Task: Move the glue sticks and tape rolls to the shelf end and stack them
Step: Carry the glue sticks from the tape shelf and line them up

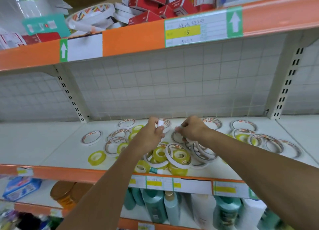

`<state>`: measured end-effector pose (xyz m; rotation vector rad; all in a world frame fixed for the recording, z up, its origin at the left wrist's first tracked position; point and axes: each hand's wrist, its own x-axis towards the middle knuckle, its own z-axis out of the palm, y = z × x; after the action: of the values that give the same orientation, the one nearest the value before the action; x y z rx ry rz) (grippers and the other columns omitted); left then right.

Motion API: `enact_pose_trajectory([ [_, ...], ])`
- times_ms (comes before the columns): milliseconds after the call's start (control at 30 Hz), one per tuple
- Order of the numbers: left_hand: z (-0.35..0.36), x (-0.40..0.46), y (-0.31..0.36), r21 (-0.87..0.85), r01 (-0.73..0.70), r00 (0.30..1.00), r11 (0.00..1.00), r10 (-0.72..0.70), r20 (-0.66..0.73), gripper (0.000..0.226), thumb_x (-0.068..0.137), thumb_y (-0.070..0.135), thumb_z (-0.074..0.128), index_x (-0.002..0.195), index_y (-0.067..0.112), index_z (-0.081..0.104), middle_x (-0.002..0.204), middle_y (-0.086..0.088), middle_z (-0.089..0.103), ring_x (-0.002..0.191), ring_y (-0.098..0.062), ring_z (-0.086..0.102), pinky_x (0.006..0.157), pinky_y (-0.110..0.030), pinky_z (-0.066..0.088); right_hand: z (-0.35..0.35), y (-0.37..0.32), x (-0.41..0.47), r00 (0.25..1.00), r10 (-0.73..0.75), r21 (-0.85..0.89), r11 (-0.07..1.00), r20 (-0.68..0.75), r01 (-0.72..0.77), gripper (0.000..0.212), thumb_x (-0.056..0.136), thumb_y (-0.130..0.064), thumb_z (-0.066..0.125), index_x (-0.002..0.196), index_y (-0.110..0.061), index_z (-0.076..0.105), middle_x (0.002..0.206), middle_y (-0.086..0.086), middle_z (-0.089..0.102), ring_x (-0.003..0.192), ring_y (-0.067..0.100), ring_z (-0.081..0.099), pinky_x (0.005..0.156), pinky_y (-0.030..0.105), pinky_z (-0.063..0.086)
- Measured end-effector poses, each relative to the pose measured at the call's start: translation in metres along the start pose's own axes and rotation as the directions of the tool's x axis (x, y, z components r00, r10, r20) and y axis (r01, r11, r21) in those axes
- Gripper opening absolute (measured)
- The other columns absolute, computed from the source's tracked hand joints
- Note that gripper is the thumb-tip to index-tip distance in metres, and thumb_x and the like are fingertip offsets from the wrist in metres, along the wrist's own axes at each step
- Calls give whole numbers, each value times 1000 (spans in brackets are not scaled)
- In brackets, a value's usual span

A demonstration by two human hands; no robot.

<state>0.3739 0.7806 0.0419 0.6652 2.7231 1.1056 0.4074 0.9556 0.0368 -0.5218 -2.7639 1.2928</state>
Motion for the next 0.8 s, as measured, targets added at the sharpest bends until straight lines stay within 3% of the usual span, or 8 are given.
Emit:
enact_pose_trajectory([
  [133,7,-1,9,243,-44,997,969,58,-48,23,95,36,60,114,26,53,98,1,64,83,-18,60,62,-28,41,-12,0,-9,994,-57,-331,940,89,83,28,93,-21,64,113,-2,69,108,13,69,101,26,65,74,27,49],
  [267,15,4,25,387,-88,993,918,110,-33,28,83,36,74,106,27,61,102,3,65,86,-17,59,71,-33,49,-27,9,-18,973,-192,-522,821,132,232,27,91,-18,65,118,-13,70,115,8,70,105,25,64,84,31,52],
  [467,35,15,62,541,-153,985,827,169,21,23,86,38,72,105,28,62,104,0,66,94,-24,61,74,-31,45,-59,38,-33,958,-222,-663,691,183,287,38,93,-24,62,131,-24,61,129,7,60,119,26,56,94,34,48],
  [700,76,27,107,638,-293,950,712,290,113,22,88,36,68,108,28,63,110,-3,65,103,-27,60,76,-31,41,-106,76,-57,981,-161,-696,693,107,190,43,88,-16,59,128,-33,62,128,5,61,115,28,59,92,37,51],
  [800,96,30,124,659,-368,922,656,348,169,23,89,35,66,111,27,61,111,-5,64,104,-29,61,76,-31,42,-123,93,-68,990,-132,-707,696,50,128,40,90,-20,59,127,-36,62,127,1,60,116,25,58,83,29,45],
])
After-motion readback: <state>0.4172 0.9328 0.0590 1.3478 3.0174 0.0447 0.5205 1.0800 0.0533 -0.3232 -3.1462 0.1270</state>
